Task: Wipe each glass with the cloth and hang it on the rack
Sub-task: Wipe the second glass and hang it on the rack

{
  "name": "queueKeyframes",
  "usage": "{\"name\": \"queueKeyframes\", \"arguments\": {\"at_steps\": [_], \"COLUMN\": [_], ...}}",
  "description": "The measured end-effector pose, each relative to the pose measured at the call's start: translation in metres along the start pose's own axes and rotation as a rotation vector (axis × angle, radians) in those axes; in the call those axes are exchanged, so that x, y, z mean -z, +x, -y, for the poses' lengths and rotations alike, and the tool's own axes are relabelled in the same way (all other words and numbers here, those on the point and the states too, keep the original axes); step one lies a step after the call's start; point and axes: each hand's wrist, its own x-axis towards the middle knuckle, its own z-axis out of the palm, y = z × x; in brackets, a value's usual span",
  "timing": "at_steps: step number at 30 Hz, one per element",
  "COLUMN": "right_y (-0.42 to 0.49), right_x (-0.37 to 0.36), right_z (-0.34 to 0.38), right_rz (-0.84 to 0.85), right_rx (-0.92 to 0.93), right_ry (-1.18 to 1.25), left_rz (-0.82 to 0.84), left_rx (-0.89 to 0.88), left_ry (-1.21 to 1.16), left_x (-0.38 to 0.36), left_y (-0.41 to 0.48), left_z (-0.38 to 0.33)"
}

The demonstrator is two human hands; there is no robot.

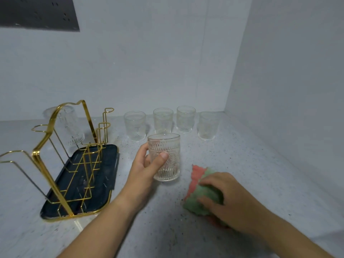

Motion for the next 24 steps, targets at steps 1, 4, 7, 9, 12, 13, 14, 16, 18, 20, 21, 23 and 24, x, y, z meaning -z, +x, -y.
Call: {"name": "queueKeyframes", "arguments": {"at_steps": [1,4,7,9,12,13,14,16,18,20,21,23,24], "right_y": [-0.003,-0.007,-0.003,0.002,0.007,0.007,0.008,0.01,0.019,0.032,0.04,0.055,0.061], "right_x": [-0.005,-0.02,-0.031,-0.033,-0.026,-0.021,-0.015,-0.004,0.004,0.008,0.01,0.01,0.008], "right_z": [-0.003,-0.008,-0.007,-0.004,0.002,0.007,0.013,0.025,0.033,0.038,0.042,0.053,0.06], "right_rz": [0.013,-0.054,-0.193,-0.259,-0.299,-0.316,-0.342,-0.422,-0.484,-0.526,-0.542,-0.572,-0.578], "right_rx": [0.0,0.016,0.03,0.013,-0.071,-0.114,-0.156,-0.224,-0.272,-0.295,-0.303,-0.297,-0.277], "right_ry": [-0.033,-0.099,-0.097,-0.05,0.139,0.294,0.463,0.746,0.971,1.146,1.213,1.338,1.388], "left_rz": [0.0,0.02,0.043,0.052,0.065,0.061,0.058,0.054,0.058,0.068,0.069,0.06,0.044], "left_rx": [-0.006,-0.024,-0.036,-0.039,-0.02,-0.007,0.003,0.018,0.032,0.043,0.048,0.04,0.032], "left_ry": [-0.016,-0.072,-0.079,-0.066,-0.055,-0.055,-0.058,-0.054,-0.04,-0.035,-0.033,-0.029,-0.033], "left_x": [-0.001,-0.004,-0.005,-0.003,-0.001,-0.001,0.0,-0.001,-0.001,-0.002,-0.003,-0.006,-0.007], "left_y": [-0.001,-0.004,-0.007,-0.008,-0.009,-0.008,-0.007,-0.005,-0.003,0.0,0.001,0.003,0.004], "left_z": [0.0,0.003,0.004,0.004,0.007,0.008,0.009,0.011,0.014,0.017,0.019,0.021,0.021]}}
